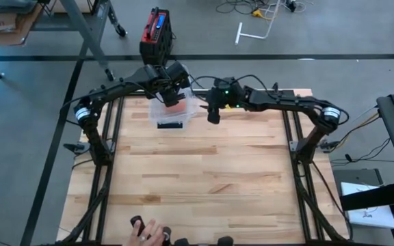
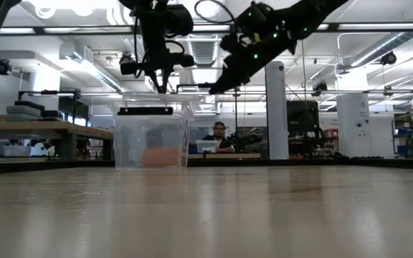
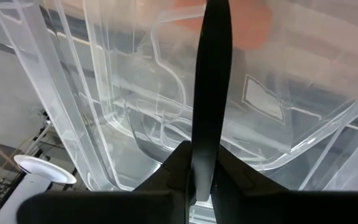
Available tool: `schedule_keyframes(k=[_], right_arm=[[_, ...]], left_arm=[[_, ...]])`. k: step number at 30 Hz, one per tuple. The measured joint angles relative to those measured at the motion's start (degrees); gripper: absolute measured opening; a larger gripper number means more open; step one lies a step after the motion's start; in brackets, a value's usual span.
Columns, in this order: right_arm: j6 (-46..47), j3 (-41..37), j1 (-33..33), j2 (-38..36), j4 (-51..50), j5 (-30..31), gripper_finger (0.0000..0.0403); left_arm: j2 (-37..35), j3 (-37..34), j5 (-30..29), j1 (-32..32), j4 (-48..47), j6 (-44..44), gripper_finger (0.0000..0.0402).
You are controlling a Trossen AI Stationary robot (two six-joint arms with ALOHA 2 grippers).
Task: Roll bandage
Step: Close the transparent container
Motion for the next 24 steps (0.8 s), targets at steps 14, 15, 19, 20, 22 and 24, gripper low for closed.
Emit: schedule_keyframes(k=[14,15,19,20,22,24], right_arm=[[-2.19,-0.07,2.1,4.92,3.51,-1.9,0.0181],[-2.46,-0.07,2.19,4.92,3.73,-1.91,0.0181],[-2.46,-0.07,2.37,4.88,4.23,-1.86,0.018],[-2.48,-0.07,2.37,4.88,4.51,-1.86,0.0181],[-2.46,-0.07,2.41,4.88,5.05,-1.86,0.0181],[-2.46,-0.07,2.44,4.88,5.0,-1.88,0.018]], left_arm=[[0.02,0.0,5.72,-0.04,0.23,-3.57,0.0057],[0.02,0.0,6.4,-0.04,0.26,-5.17,0.0062],[0.02,0.0,8.0,-0.04,0.32,-8.85,0.0076],[0.02,0.0,8.02,-0.04,0.42,-9.02,0.0079],[0.02,0.0,8.02,-0.04,0.48,-9.15,0.0084],[0.02,0.0,8.02,-0.04,0.56,-9.16,0.0091]])
